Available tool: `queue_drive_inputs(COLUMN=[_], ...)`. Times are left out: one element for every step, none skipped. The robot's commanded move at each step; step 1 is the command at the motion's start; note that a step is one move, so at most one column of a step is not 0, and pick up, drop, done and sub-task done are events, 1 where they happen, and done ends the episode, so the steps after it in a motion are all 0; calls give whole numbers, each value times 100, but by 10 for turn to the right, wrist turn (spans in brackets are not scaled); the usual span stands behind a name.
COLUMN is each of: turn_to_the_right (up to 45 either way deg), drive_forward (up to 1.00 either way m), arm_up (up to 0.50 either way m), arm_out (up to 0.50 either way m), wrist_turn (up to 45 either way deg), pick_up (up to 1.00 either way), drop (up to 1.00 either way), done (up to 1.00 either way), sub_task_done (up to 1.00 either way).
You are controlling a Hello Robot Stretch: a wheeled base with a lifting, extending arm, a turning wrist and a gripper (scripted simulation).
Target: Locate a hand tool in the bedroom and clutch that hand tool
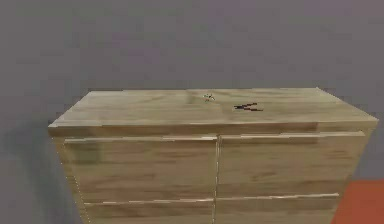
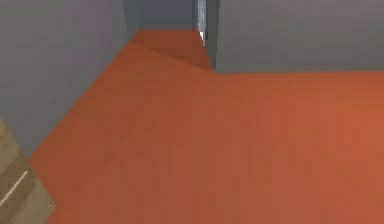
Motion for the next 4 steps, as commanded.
queue_drive_inputs(turn_to_the_right=[-90, 0, -450, -90], drive_forward=[0, 35, 0, 0], arm_up=[0, 0, 0, 0], arm_out=[0, 0, 0, 0], wrist_turn=[0, 0, 0, 0], pick_up=[0, 0, 0, 0], drop=[0, 0, 0, 0], done=[0, 0, 0, 0], sub_task_done=[0, 0, 0, 0])
